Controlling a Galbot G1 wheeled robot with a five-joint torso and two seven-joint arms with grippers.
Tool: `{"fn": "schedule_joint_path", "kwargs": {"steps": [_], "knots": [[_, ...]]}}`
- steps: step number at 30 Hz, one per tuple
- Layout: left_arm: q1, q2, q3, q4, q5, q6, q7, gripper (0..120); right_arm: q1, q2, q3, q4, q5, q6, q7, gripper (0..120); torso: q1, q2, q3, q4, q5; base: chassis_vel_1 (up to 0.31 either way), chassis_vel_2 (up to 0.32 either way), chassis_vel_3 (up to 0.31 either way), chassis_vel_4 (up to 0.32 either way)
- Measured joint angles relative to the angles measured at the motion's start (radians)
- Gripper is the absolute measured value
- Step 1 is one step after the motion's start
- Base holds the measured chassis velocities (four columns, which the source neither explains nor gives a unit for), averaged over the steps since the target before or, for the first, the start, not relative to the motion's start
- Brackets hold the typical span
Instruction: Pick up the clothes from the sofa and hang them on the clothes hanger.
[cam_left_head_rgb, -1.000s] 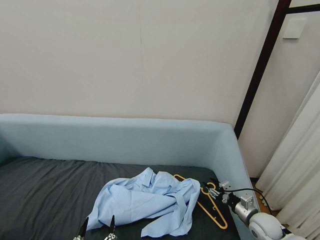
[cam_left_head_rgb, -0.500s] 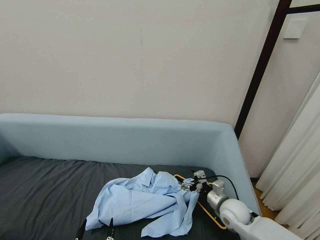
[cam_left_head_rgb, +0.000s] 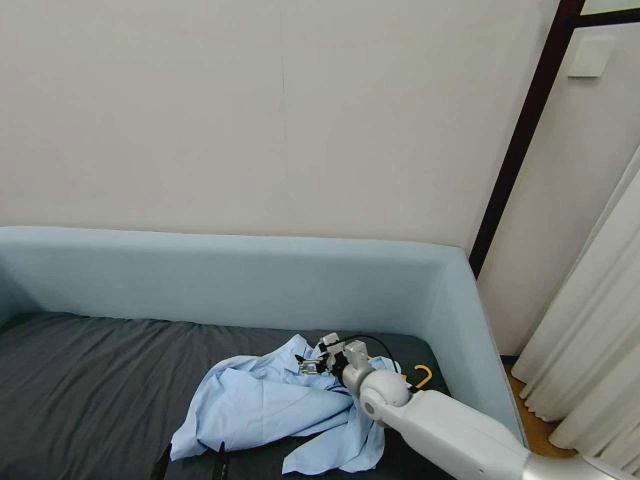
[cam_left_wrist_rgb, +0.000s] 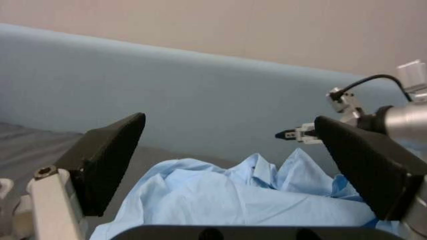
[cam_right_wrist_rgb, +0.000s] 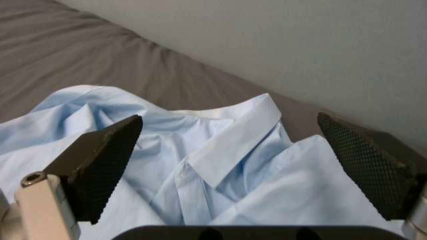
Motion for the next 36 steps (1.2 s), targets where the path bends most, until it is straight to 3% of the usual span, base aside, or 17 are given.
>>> {"fn": "schedule_joint_path", "kwargs": {"steps": [6,8,15,27,36], "knots": [[0.006,-0.001,-0.002,0.01,-0.001,-0.008,-0.006,100,-0.003,0.143,0.009,-0.14,-0.001,-0.023,0.101,94,0.0,0.0,0.0,-0.0002,0.0001,0.0,0.0,0.0,0.0],[0.005,-0.001,-0.002,0.016,-0.003,-0.01,-0.007,100,-0.007,0.189,0.012,-0.196,-0.014,-0.022,0.102,99,0.0,0.0,0.0,0.0002,0.0003,0.0,0.0,0.0,0.0],[0.003,-0.008,0.003,0.032,-0.003,-0.017,-0.008,100,-0.007,0.295,0.024,-0.4,-0.052,0.025,0.063,100,0.0,0.0,0.0,0.0002,0.0005,0.0,0.0,0.0,0.0],[-0.013,-0.013,0.01,0.046,-0.003,-0.02,-0.008,100,-0.005,0.319,0.047,-0.528,-0.087,0.048,0.012,100,0.0,0.0,0.0,-0.0004,0.0004,0.0,0.0,0.0,0.0],[-0.009,-0.016,0.01,0.05,-0.006,-0.023,-0.008,100,-0.009,0.316,0.058,-0.526,-0.138,0.115,-0.072,100,0.0,0.0,0.0,0.0001,0.0006,0.0,0.0,0.0,0.0]]}}
